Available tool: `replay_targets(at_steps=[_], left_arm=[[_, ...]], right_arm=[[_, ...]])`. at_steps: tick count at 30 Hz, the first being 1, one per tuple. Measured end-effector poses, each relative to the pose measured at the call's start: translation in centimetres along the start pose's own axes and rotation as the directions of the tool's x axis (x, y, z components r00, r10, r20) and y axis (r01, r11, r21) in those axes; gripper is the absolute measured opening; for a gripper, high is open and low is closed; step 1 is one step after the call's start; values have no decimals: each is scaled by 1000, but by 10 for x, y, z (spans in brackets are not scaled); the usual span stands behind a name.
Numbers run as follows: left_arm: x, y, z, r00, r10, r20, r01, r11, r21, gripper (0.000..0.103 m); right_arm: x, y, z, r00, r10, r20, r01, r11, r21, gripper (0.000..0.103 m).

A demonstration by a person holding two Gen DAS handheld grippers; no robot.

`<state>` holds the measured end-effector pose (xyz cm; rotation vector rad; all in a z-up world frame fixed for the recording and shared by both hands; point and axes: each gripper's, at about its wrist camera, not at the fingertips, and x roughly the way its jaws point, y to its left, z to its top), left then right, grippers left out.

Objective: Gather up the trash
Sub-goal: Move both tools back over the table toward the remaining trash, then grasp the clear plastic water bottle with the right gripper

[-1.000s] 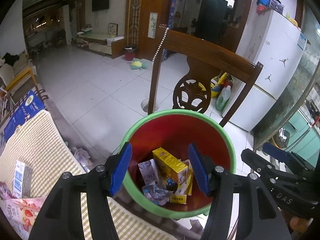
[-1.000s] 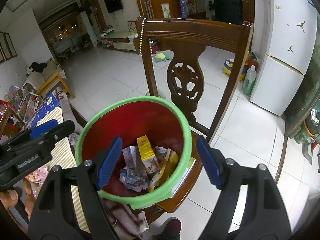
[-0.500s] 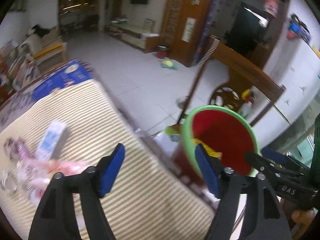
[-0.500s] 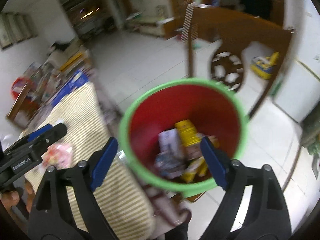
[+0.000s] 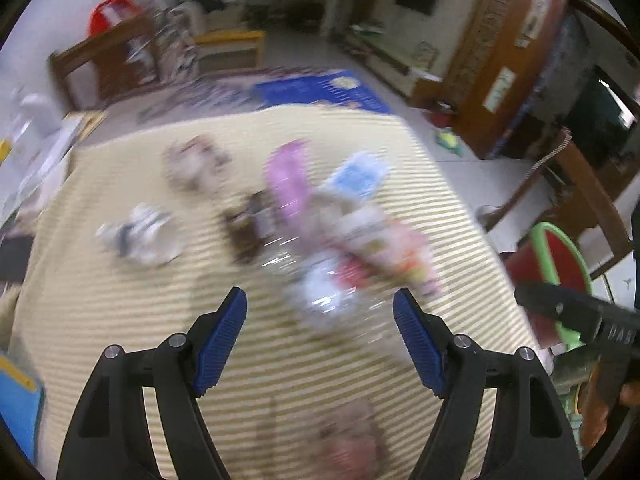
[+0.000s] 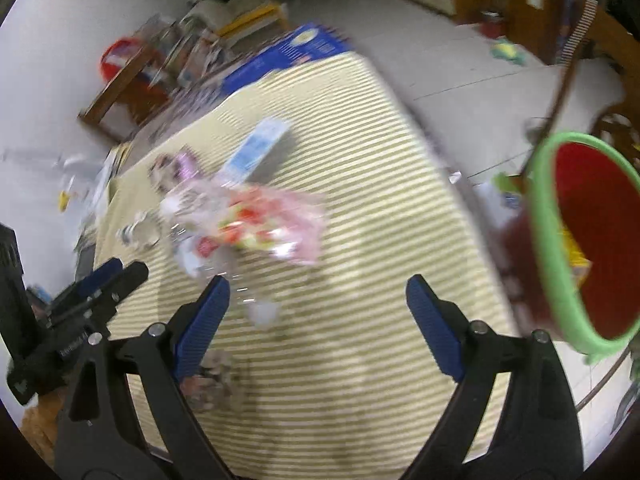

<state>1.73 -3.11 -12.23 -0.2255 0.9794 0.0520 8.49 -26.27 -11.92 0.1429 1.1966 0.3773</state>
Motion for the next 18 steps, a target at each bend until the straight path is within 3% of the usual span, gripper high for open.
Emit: replay_targets(at_steps=[7, 11, 14, 18], left_arm=[[2, 79, -23, 997, 43, -67, -48, 997, -68, 73], [6, 107, -27, 994, 56, -94, -64, 994, -83, 73], [6, 119, -28, 994, 53, -95, -62, 994, -91, 77], [3, 125, -28, 995, 46, -93, -54, 994, -93, 79]], right_arm=[[47, 77, -10, 991, -5, -133, -11, 993, -119, 89], [62, 98, -14, 989, -77, -125, 57, 986, -156, 89], [74, 113, -12, 980, -171, -100, 141, 956, -257, 89], [90, 114, -2, 974, -175, -144, 123, 942, -313, 89]])
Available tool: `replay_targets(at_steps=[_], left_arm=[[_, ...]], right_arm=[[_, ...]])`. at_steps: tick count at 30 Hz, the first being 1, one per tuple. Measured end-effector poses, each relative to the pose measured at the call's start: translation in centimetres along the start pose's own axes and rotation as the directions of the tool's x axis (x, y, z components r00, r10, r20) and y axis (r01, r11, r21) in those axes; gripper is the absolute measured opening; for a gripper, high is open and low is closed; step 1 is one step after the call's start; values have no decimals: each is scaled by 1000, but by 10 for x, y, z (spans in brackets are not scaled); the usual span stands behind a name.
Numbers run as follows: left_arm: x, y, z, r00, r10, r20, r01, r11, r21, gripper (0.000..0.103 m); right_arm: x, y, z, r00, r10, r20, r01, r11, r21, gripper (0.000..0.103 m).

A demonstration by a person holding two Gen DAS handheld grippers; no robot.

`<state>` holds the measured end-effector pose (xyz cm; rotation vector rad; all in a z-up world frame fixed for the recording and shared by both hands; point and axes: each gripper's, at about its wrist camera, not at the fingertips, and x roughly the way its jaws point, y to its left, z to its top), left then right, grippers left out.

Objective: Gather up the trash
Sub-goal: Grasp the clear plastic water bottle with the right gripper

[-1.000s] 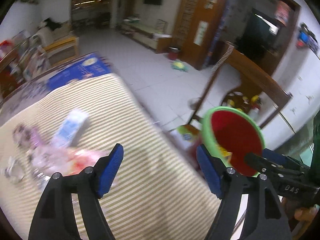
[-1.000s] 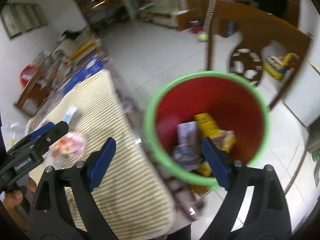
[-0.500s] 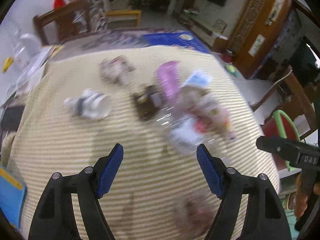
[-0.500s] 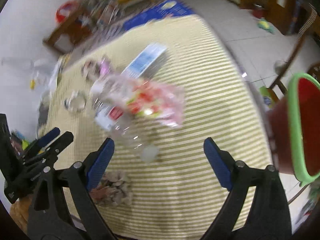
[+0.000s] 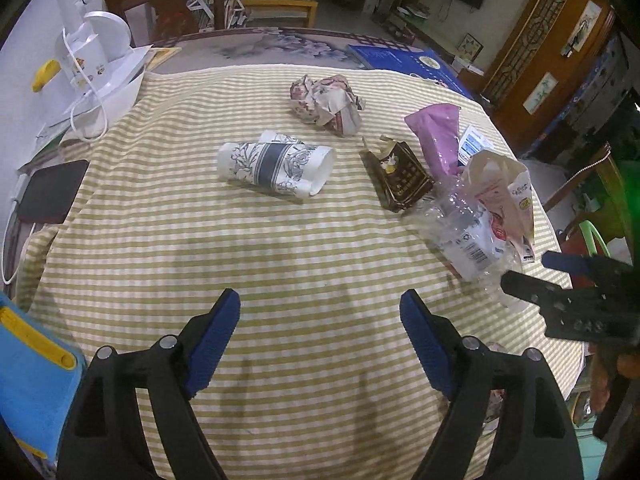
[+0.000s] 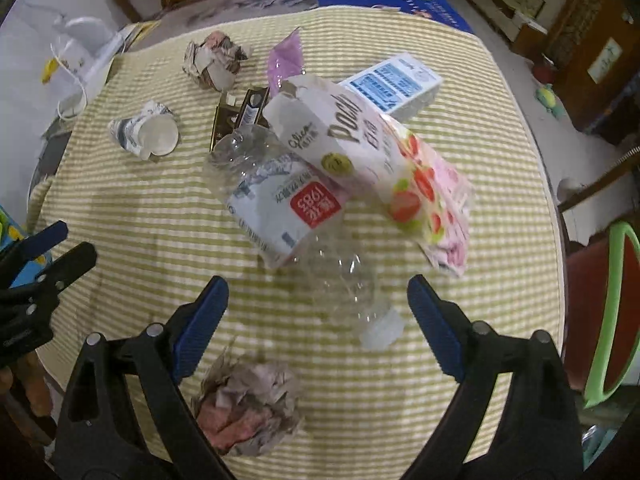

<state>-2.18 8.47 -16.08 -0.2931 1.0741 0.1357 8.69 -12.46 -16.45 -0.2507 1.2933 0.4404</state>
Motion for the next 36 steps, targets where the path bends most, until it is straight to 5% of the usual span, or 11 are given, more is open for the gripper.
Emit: replay_targets(at_steps=[6, 11, 16, 29, 36], left_arm=[[0, 6, -2, 1000, 0, -7, 0, 1000, -8, 82], [2, 11, -4, 1000, 8, -14, -9, 1000, -29, 83], [2, 14, -4, 1000, 13, -15, -14, 999, -38, 83], [7, 18, -2, 1000, 16, -23, -17, 998, -54, 83], [12, 20, -1, 999, 16, -33, -18, 998, -59, 83]], right_arm=[[18, -4, 22, 994, 56, -90, -61, 996, -62, 85], [29, -1, 31, 988, 59, -146, -75, 991, -111, 58], [29, 10, 34, 981, 74, -177, -102, 983, -155, 44], [36, 24, 44, 964, 122, -237, -160, 976, -149, 41], [51, 32, 52, 955, 94, -280, -139, 980, -143, 52]])
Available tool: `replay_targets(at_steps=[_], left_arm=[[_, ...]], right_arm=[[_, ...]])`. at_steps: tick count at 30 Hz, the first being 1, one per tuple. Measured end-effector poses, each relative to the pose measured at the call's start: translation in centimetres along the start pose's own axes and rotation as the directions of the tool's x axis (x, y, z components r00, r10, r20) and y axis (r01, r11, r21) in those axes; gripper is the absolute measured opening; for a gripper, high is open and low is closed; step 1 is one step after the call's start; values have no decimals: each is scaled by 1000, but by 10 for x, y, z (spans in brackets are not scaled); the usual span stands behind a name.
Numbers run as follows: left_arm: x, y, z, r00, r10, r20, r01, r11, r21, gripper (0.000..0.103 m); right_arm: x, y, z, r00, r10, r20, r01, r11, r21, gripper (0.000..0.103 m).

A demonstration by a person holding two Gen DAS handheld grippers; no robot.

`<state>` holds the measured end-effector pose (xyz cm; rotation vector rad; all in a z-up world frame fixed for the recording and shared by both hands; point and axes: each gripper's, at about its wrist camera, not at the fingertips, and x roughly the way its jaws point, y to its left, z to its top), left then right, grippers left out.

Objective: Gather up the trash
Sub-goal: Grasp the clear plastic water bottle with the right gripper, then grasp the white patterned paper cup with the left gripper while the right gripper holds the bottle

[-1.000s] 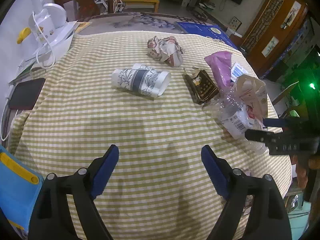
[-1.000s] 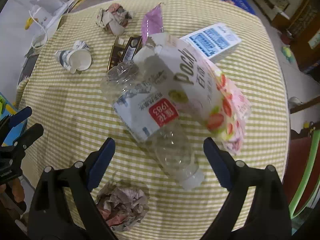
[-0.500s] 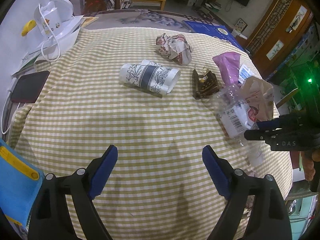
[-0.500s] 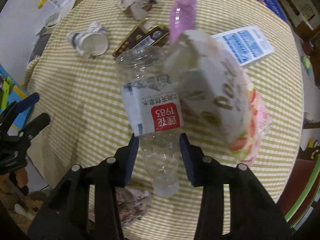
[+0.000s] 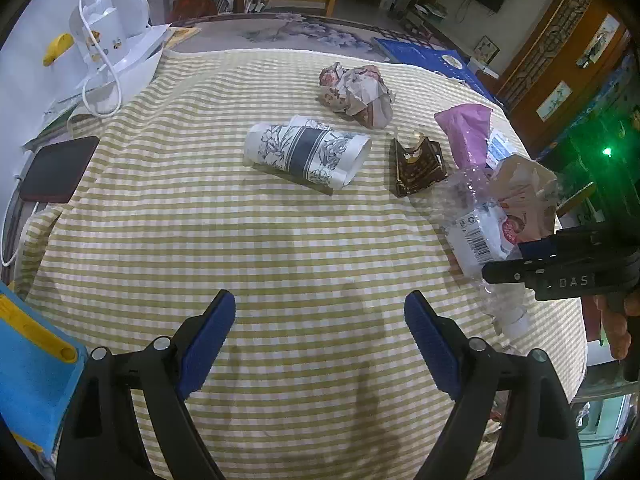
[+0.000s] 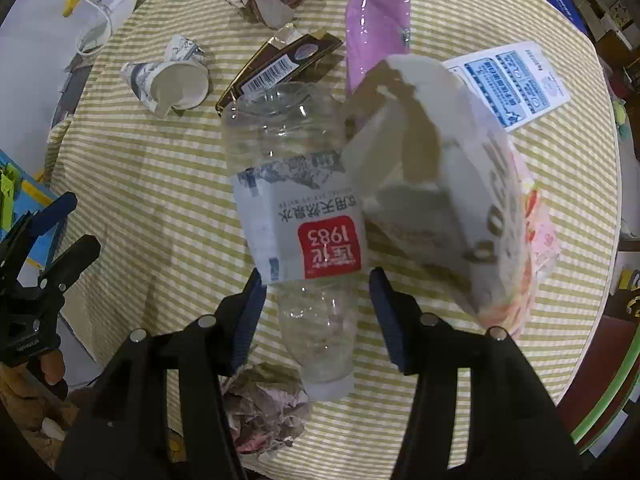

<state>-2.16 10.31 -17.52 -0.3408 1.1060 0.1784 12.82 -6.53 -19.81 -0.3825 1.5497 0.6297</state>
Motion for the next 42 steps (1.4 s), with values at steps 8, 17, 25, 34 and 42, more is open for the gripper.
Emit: replay_targets(at_steps=[8, 17, 25, 34, 42], left_arm=[[4, 4, 5, 1000, 10, -2, -10, 1000, -8, 83], [9, 9, 13, 1000, 15, -4, -15, 1000, -25, 83], [13, 13, 46, 999, -15, 37, 18, 995, -97, 83], [35, 18, 84, 996, -73, 44, 82, 964, -254, 83], [59, 28, 95, 995, -101, 11, 98, 926, -365, 82]], right_arm=[[7, 9, 11, 999, -37, -6, 36, 999, -17, 52], [12, 24, 22, 999, -45, -2, 45, 998, -46, 47], [10, 18, 10, 999, -36, 4, 36, 999, -37, 47], [9, 11, 8, 1000, -28, 4, 28, 999, -29, 48], [7, 15, 2, 999, -28, 18, 29, 999, -21, 48]])
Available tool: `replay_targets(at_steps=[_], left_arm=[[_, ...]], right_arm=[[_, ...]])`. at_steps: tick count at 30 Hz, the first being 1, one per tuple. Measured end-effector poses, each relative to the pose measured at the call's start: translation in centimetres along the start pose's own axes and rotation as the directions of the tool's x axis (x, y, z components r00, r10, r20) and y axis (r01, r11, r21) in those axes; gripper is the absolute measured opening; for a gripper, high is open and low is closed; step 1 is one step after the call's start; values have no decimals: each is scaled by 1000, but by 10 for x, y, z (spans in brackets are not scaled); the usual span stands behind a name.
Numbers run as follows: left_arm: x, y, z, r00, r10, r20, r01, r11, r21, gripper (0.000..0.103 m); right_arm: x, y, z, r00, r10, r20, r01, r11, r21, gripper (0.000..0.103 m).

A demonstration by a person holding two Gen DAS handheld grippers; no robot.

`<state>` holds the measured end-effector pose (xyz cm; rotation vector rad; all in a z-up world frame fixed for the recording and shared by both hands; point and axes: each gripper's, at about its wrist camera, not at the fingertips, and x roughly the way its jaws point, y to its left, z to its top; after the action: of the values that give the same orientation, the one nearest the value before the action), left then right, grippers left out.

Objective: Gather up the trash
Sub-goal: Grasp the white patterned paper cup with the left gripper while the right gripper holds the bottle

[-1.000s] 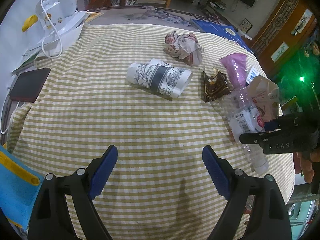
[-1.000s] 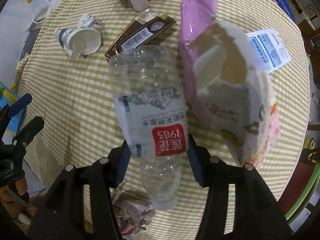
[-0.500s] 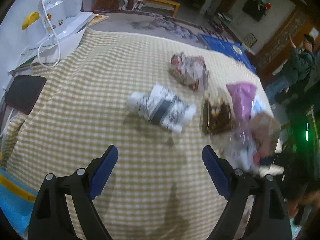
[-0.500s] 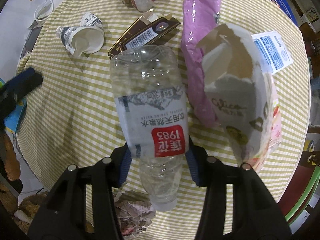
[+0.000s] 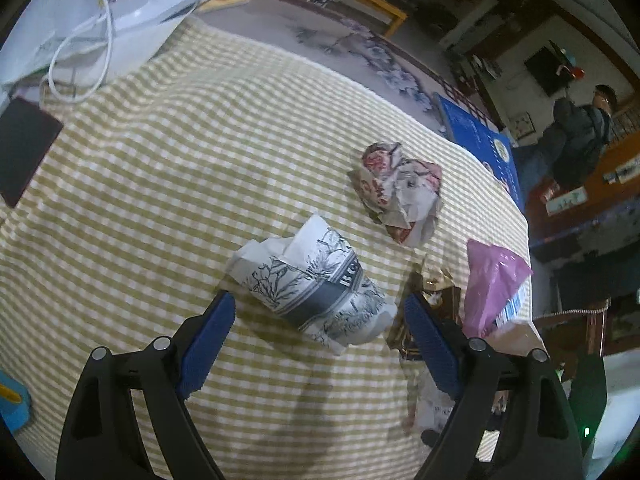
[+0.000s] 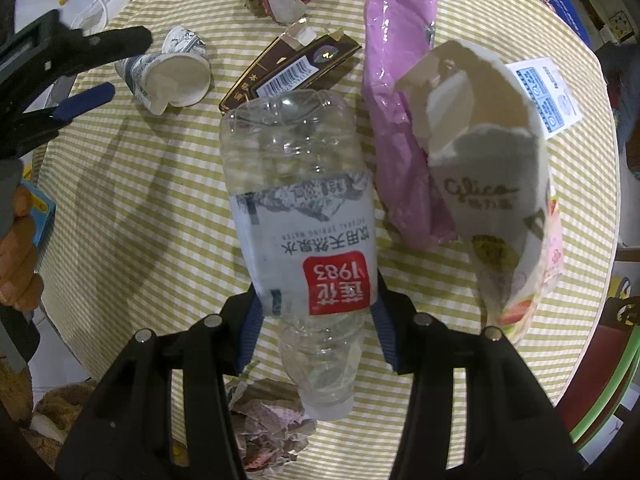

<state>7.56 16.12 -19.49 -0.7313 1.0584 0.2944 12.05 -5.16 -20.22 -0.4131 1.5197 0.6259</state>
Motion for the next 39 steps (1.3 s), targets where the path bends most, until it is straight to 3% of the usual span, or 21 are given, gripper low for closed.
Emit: replay_targets(at_steps=[11, 19, 25, 36, 39], left_arm=[[20, 3, 6, 1000, -1, -21, 0, 999, -34, 78], [20, -7, 9, 997, -63, -47, 64, 998, 23, 54], [16, 2, 10, 988, -120, -93, 119, 993, -9, 43], [11, 3, 17, 996, -68, -65, 71, 996, 45, 41], [17, 0, 19, 995, -66, -71, 69, 997, 36, 46]], right_arm=[[-8, 5, 0, 1000, 16, 1, -16, 1000, 0, 50], [-7, 10, 0, 1000, 30, 1, -30, 1000, 8, 50], [-9, 5, -3, 999, 50, 7, -50, 999, 16, 50], [-5, -7, -7, 998, 62, 27, -64, 997, 45, 50], [-6, -4, -9, 998, 55, 31, -57, 997, 48, 50]])
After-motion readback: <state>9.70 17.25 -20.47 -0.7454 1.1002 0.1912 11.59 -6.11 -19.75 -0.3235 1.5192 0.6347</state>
